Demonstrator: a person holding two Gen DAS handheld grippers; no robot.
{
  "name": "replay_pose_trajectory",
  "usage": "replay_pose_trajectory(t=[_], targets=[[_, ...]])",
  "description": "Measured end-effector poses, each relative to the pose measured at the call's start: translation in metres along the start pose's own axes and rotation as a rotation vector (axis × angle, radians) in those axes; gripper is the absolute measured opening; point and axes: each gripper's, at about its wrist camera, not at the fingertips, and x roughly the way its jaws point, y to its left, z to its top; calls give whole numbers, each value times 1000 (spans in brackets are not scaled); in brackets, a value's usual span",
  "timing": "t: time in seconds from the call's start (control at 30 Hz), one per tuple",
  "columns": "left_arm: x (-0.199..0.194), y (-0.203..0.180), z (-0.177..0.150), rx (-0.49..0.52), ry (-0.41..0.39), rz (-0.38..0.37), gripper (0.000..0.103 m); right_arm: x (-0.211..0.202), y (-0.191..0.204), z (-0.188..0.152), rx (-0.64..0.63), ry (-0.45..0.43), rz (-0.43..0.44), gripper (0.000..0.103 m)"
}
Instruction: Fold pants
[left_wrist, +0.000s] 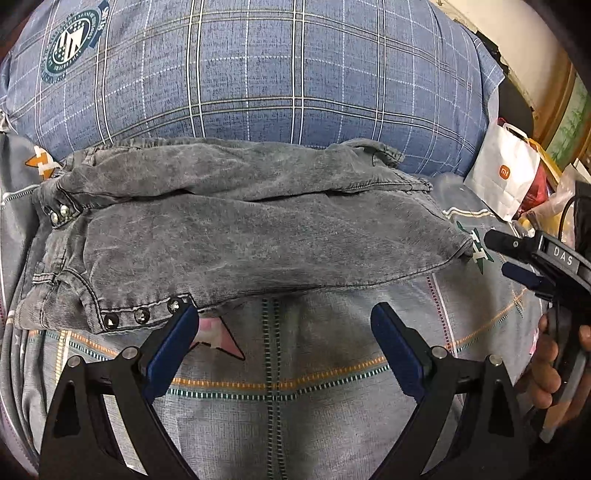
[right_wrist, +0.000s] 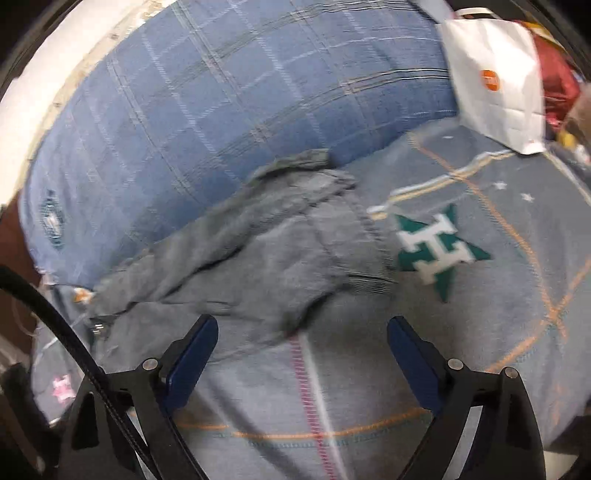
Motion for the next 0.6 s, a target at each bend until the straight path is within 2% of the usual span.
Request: replay_pose_trajectory(t=[0.17,0.27,0.37,0.47,0.53,0.6], targets=[[17,11,-5,-44,69,-43,95,24,-9,1,85,56,72,87],[21,23,1,-108,77,-76,95,44,0,13,74,87,81,84],[34,27,12,-145,127,-105,95,68,3,26,110,183,79,79],[48,22,22,-133,183,-147,95,83,-1,32,112,217,77,59],[65,18,28,-128,228,-160,95,82,-12,28,136,197,92,58],[81,22,31,-170,247,-174,94,81,-31,25,231,200,116,42]])
